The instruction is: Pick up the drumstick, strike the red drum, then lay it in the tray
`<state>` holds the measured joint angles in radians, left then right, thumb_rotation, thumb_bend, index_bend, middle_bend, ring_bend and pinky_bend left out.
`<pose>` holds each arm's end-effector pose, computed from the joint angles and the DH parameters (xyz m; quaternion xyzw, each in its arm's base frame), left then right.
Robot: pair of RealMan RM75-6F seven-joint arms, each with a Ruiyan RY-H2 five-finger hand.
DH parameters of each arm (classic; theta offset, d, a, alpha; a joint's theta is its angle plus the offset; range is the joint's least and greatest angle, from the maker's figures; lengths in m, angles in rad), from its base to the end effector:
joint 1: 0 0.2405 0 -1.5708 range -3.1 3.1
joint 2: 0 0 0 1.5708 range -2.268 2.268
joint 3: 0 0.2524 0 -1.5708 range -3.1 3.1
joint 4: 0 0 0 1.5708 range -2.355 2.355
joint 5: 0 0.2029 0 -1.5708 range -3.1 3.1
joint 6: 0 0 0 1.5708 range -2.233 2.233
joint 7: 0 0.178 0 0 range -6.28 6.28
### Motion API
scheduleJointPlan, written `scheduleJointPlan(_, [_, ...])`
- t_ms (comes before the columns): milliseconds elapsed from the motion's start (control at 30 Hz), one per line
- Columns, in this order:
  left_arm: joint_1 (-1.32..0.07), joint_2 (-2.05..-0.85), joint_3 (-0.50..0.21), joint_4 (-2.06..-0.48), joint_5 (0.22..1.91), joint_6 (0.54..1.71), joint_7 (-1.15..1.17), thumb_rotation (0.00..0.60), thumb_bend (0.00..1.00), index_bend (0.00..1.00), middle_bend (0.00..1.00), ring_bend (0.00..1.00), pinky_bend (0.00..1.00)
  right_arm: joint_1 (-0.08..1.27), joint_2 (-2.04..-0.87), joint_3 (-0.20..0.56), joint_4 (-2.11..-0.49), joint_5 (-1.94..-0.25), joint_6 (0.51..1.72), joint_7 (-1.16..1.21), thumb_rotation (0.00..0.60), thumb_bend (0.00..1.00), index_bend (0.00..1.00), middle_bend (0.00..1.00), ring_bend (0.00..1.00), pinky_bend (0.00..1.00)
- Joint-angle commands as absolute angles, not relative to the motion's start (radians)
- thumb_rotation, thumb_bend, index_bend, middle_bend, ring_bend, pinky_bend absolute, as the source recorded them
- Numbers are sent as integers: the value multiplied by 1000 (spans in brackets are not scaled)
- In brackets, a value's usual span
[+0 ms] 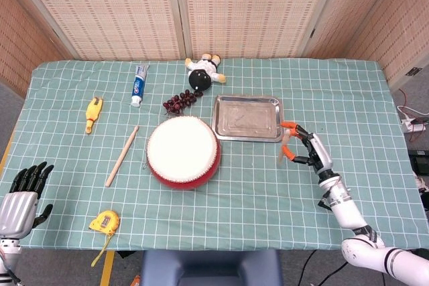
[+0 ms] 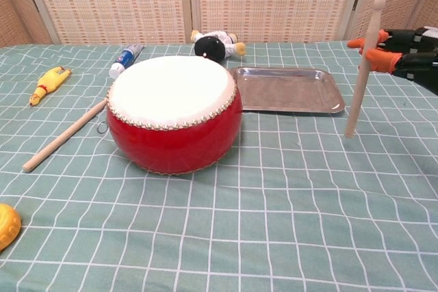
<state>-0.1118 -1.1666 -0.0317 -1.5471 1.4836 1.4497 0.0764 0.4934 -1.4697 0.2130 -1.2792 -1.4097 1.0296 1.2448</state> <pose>-0.3144 0.2195 0.1472 -0.6209 -0.3703 -0.3510 0.5952 -0.2397 -0.3621 0.0410 0.3258 -0.7152 0.5987 0.1550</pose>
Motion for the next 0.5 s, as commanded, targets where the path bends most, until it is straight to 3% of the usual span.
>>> scheduleJointPlan(33, [-111, -1163, -31, -1551, 1484, 1450, 78, 600, 268, 0, 0, 0, 30, 495, -1486, 174, -1097, -1539, 1042, 1633, 600, 444, 606, 216, 106, 147])
scheduleJointPlan(500, [-109, -1156, -22, -1565, 1478, 1436, 87, 600, 268, 0, 0, 0, 28, 569, -1655, 99, -752, -1583, 1030, 2072, 600, 447, 575, 245, 174, 182])
